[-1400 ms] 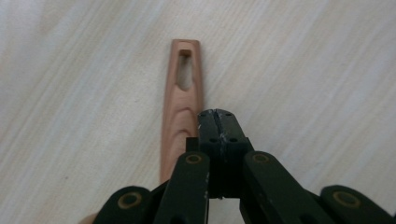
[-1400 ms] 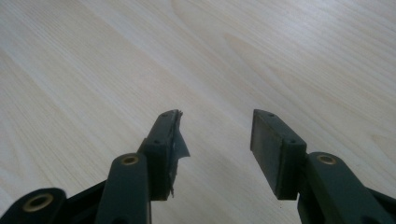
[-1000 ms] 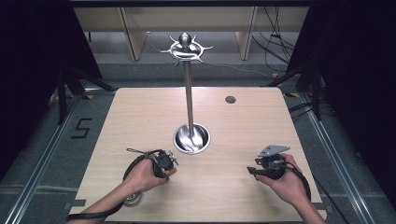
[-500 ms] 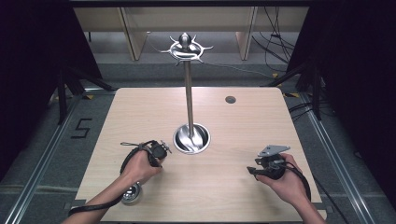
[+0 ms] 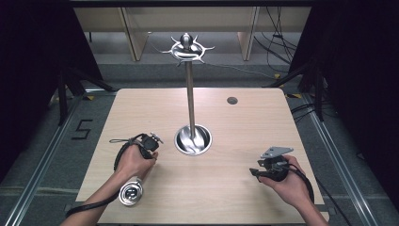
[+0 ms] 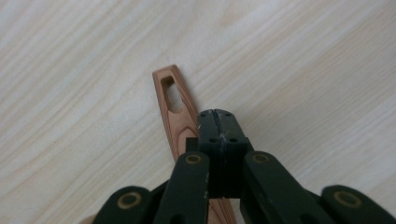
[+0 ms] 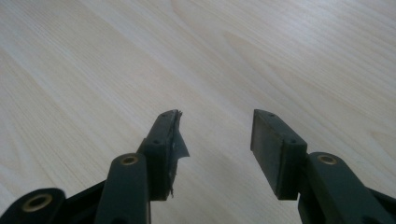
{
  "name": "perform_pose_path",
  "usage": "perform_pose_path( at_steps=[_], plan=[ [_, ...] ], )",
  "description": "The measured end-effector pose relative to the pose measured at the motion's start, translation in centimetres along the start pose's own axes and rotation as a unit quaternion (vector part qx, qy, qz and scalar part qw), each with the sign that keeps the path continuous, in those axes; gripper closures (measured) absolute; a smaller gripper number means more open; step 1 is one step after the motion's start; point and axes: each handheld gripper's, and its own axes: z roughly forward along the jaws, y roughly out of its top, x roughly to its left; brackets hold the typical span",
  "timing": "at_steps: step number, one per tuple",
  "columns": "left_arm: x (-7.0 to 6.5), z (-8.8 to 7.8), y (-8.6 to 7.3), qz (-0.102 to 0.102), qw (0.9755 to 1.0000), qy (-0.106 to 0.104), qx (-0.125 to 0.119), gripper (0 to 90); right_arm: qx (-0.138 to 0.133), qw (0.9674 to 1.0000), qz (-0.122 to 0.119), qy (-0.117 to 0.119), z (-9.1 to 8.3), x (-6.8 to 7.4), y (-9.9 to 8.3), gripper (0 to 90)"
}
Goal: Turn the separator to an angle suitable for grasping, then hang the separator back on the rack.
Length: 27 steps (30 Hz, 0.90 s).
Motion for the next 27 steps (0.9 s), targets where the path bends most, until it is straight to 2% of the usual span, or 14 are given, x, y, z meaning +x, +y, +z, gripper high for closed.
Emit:
perform_pose_path(
  at_steps=[5, 8, 9, 10, 11, 13, 18, 20, 21, 22, 23, 24, 25, 27],
  plan=[
    [-0.3, -1.7, -0.3, -0.043, 0.9986, -0.009, -0.030, 80.8, -0.004, 0.9999, -0.009, -0.007, 0.1, 0.0, 0.0, 52.8],
    [-0.3, -2.1, -0.6, -0.044, 0.9984, -0.010, -0.035, 75.9, 0.013, 0.9998, -0.013, 0.000, -0.2, 0.0, 0.2, 52.8],
    [-0.4, -2.2, -0.8, -0.060, 0.9976, -0.011, -0.034, 72.9, 0.001, 1.0000, -0.005, -0.003, 0.0, 0.1, 0.2, 52.8],
    [-0.2, -2.4, -0.9, -0.049, 0.9986, -0.018, -0.012, 70.5, -0.007, 1.0000, 0.005, -0.005, 0.1, 0.2, 0.2, 52.8],
    [-0.2, -2.4, -0.9, -0.052, 0.9985, -0.021, -0.001, 66.9, 0.016, 0.9998, 0.008, 0.003, -0.2, 0.1, 0.3, 52.8],
    [0.1, -2.5, -0.9, -0.044, 0.9988, -0.018, 0.007, 64.2, 0.010, 0.9999, -0.013, 0.001, -0.1, -0.3, 0.2, 52.8],
    [-0.1, -2.7, -1.1, -0.071, 0.9966, -0.031, 0.027, 59.3, 0.002, 0.9997, -0.025, -0.005, -0.3, -0.4, 0.2, 52.8],
    [-0.1, -2.7, -1.2, -0.072, 0.9964, -0.034, 0.028, 59.1, 0.010, 0.9999, -0.005, 0.001, -0.4, 0.0, 0.1, 52.8],
    [0.2, -2.7, -1.5, -0.075, 0.9961, -0.034, 0.034, 58.8, 0.005, 0.9996, -0.026, -0.005, -0.4, -0.3, 0.2, 52.7],
    [0.4, -2.6, -1.6, -0.077, 0.9947, -0.055, 0.039, 58.5, -0.002, 0.9996, -0.025, -0.008, -0.3, -0.2, 0.2, 52.7],
    [0.4, -2.5, -1.8, -0.091, 0.9930, -0.064, 0.042, 58.3, 0.013, 0.9999, -0.001, 0.001, -0.5, 0.1, 0.3, 52.7],
    [0.5, -2.4, -2.0, -0.087, 0.9940, -0.043, 0.050, 58.0, 0.011, 0.9999, -0.004, 0.000, -0.3, 0.2, 0.2, 52.7],
    [0.6, -2.3, -2.1, -0.085, 0.9936, -0.044, 0.059, 57.7, -0.007, 0.9999, -0.009, -0.004, 0.0, 0.1, 0.2, 52.7],
    [0.7, -1.8, -2.3, -0.088, 0.9927, -0.050, 0.066, 57.1, 0.002, 1.0000, -0.001, 0.000, -0.1, 0.2, 0.3, 52.7]
  ],
)
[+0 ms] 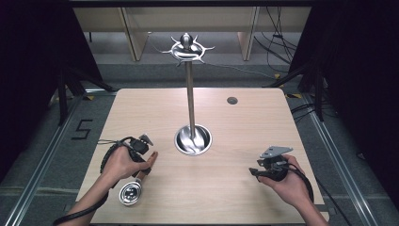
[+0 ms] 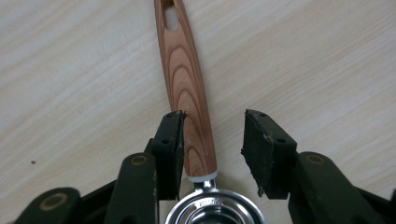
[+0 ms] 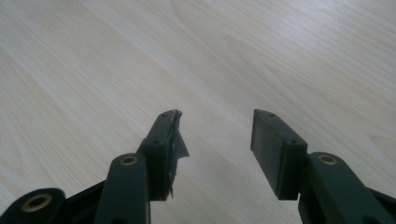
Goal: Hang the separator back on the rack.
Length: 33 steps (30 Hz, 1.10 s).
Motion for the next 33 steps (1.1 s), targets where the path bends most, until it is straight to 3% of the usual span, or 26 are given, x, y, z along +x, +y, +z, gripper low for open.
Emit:
perform_pose_path(
  at_steps=[1, 2, 3, 4, 6, 8, 9, 11, 14, 24, 30, 33],
  plan=[
    [0.1, 0.1, 0.1, 0.000, 0.9999, 0.000, 0.014, 56.8, -0.004, 1.0000, 0.001, 0.001, 0.0, 0.0, 0.0, 52.7],
    [0.0, 0.4, 0.0, -0.014, 0.9998, -0.002, 0.012, 56.8, -0.006, 1.0000, 0.002, 0.000, 0.1, 0.0, -0.1, 52.7],
    [0.1, 0.5, 0.0, -0.016, 0.9996, -0.001, 0.024, 56.8, -0.006, 0.9999, -0.011, -0.005, 0.1, -0.2, -0.1, 52.7],
    [0.1, 0.7, 0.0, -0.035, 0.9990, -0.006, 0.027, 56.8, -0.004, 0.9999, -0.009, -0.004, 0.1, -0.2, -0.1, 52.7],
    [0.3, 1.1, -0.1, -0.038, 0.9985, -0.009, 0.037, 56.8, 0.011, 0.9999, -0.008, 0.001, -0.2, -0.3, -0.1, 52.7],
    [0.3, 1.5, -0.3, -0.038, 0.9987, -0.006, 0.034, 56.8, 0.010, 0.9999, -0.001, 0.005, -0.3, -0.2, 0.0, 52.7],
    [0.4, 1.7, -0.4, -0.036, 0.9986, -0.007, 0.039, 56.7, 0.007, 0.9999, -0.013, 0.001, -0.2, -0.3, -0.1, 52.6],
    [0.4, 2.0, -0.5, -0.037, 0.9983, -0.008, 0.045, 56.9, -0.009, 0.9999, -0.009, -0.004, 0.1, -0.1, -0.2, 52.6],
    [0.5, 2.1, -0.5, -0.037, 0.9982, -0.007, 0.047, 57.7, 0.008, 0.9999, -0.013, 0.002, -0.1, -0.2, -0.1, 52.6],
    [0.6, 2.5, -0.6, -0.031, 0.9978, -0.004, 0.058, 64.0, 0.007, 0.9999, -0.013, 0.002, -0.2, -0.2, -0.1, 52.6],
    [0.7, 2.5, -0.8, -0.028, 0.9983, 0.013, 0.049, 67.0, 0.008, 0.9999, -0.013, 0.002, -0.2, -0.1, -0.1, 52.5],
    [0.9, 2.5, -1.2, -0.025, 0.9987, 0.002, 0.044, 68.0, -0.009, 0.9999, -0.009, -0.002, 0.1, -0.1, -0.2, 52.5]
  ],
)
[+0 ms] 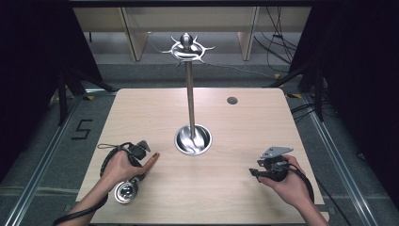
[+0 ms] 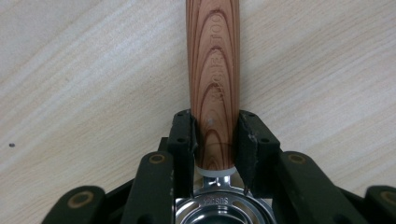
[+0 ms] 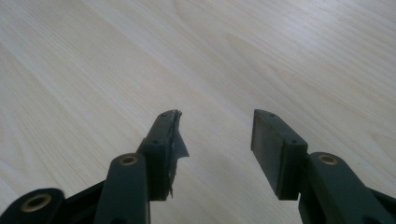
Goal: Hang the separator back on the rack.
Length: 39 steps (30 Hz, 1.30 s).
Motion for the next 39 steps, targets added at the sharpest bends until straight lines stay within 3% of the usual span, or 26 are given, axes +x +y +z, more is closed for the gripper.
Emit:
perform_pose_path(
  at_steps=[3, 8, 9, 12, 13, 14, 15, 16, 17, 22, 23, 25, 27, 28, 29, 30, 31, 33, 34, 35, 36, 37, 38, 39],
  plan=[
    [0.0, 0.0, -0.2, 0.001, 1.0000, 0.002, 0.000, 68.2, 0.015, 0.9999, -0.004, 0.004, -0.2, -0.1, 0.1, 52.5],
    [0.1, -0.2, -0.5, 0.010, 0.9999, 0.004, -0.007, 68.3, 0.001, 1.0000, -0.001, 0.000, 0.0, 0.0, 0.0, 52.4],
    [0.2, -0.5, -0.7, 0.015, 0.9997, 0.003, -0.021, 68.3, 0.016, 0.9999, -0.004, 0.004, -0.3, -0.1, 0.1, 52.4],
    [0.0, -0.9, -1.2, -0.001, 0.9986, -0.001, -0.053, 68.3, 0.017, 0.9998, -0.004, 0.004, -0.3, -0.1, 0.1, 52.4],
    [0.0, -1.2, -1.4, 0.001, 0.9980, -0.003, -0.063, 68.3, -0.001, 1.0000, 0.000, -0.001, 0.0, 0.0, 0.0, 52.4],
    [0.0, -1.2, -1.4, 0.001, 0.9980, -0.003, -0.063, 68.4, -0.001, 1.0000, 0.000, -0.001, 0.0, 0.0, 0.0, 52.4],
    [0.1, -1.6, -1.7, 0.013, 0.9960, -0.001, -0.088, 68.4, 0.019, 0.9998, -0.004, 0.005, -0.3, -0.1, 0.1, 52.4],
    [0.2, -1.7, -1.9, 0.017, 0.9944, -0.021, -0.103, 68.3, 0.016, 0.9999, -0.003, 0.004, -0.3, -0.1, 0.1, 52.4],
    [0.3, -1.9, -2.0, 0.025, 0.9934, -0.001, -0.112, 68.4, 0.016, 0.9999, -0.003, 0.004, -0.3, -0.1, 0.1, 52.4],
    [0.0, -2.8, -2.7, 0.019, 0.9900, -0.006, -0.140, 68.3, 0.016, 0.9999, -0.003, 0.003, -0.2, -0.1, 0.1, 52.4],
    [0.0, -3.1, -3.1, 0.021, 0.9876, -0.012, -0.155, 68.3, 0.016, 0.9999, -0.002, 0.003, -0.2, -0.1, 0.1, 52.4],
    [-0.2, -3.5, -3.4, 0.012, 0.9850, -0.011, -0.172, 68.3, 0.016, 0.9999, -0.002, 0.003, -0.2, -0.1, 0.1, 52.4],
    [-0.2, -3.9, -3.7, 0.014, 0.9825, -0.007, -0.186, 68.3, 0.016, 0.9999, -0.003, 0.004, -0.2, -0.1, 0.1, 52.4],
    [-0.2, -3.9, -3.7, 0.014, 0.9825, -0.007, -0.186, 68.4, 0.016, 0.9999, -0.003, 0.004, -0.2, -0.1, 0.1, 52.4],
    [-0.3, -4.3, -4.0, 0.011, 0.9783, -0.007, -0.207, 68.4, 0.016, 0.9999, -0.003, 0.004, -0.2, -0.1, 0.1, 52.4],
    [-0.3, -4.3, -4.0, 0.011, 0.9783, -0.007, -0.207, 68.3, 0.016, 0.9999, -0.003, 0.004, -0.2, -0.1, 0.1, 52.4],
    [-0.4, -4.4, -4.3, 0.009, 0.9737, -0.012, -0.227, 68.3, 0.016, 0.9999, -0.003, 0.004, -0.2, -0.1, 0.1, 52.4],
    [-0.6, -4.7, -4.6, 0.006, 0.9690, -0.014, -0.246, 68.3, 0.016, 0.9999, -0.003, 0.004, -0.2, -0.1, 0.1, 52.4],
    [-0.6, -4.7, -4.6, 0.006, 0.9690, -0.014, -0.246, 68.3, 0.016, 0.9999, -0.003, 0.004, -0.2, -0.1, 0.1, 52.4],
    [-0.9, -4.9, -4.9, 0.002, 0.9626, -0.012, -0.271, 68.4, 0.017, 0.9999, -0.002, 0.004, -0.2, -0.1, 0.1, 52.4],
    [-0.9, -4.9, -4.9, 0.002, 0.9626, -0.012, -0.271, 68.3, 0.017, 0.9999, -0.002, 0.004, -0.2, -0.1, 0.1, 52.4],
    [-1.2, -5.1, -5.0, 0.002, 0.9572, -0.003, -0.289, 68.3, 0.017, 0.9999, -0.002, 0.004, -0.2, -0.1, 0.1, 52.4],
    [-1.2, -5.1, -5.0, 0.002, 0.9572, -0.003, -0.289, 68.3, 0.017, 0.9999, -0.002, 0.004, -0.2, -0.1, 0.1, 52.4],
    [-1.3, -5.2, -5.1, 0.003, 0.9545, -0.006, -0.298, 68.3, 0.016, 0.9999, -0.002, 0.004, -0.2, -0.1, 0.1, 52.4]
  ],
)
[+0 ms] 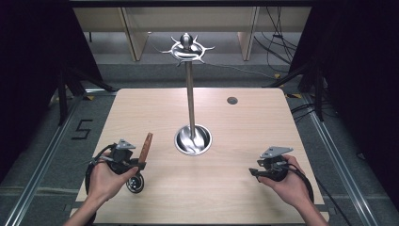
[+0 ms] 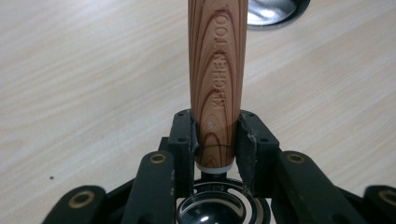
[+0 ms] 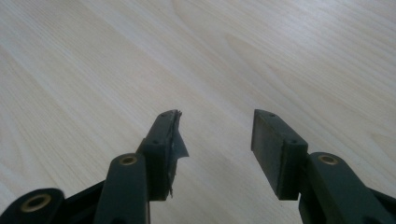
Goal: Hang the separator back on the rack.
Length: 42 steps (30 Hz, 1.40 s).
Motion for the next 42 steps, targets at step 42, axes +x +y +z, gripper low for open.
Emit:
perform_pose_path(
  at_steps=[42],
  plan=[
    [-2.9, -4.1, 2.6, 0.010, 0.9846, -0.003, -0.174, 68.3, -0.007, 1.0000, 0.001, -0.006, 0.1, -0.1, 0.0, 52.0]
  ],
)
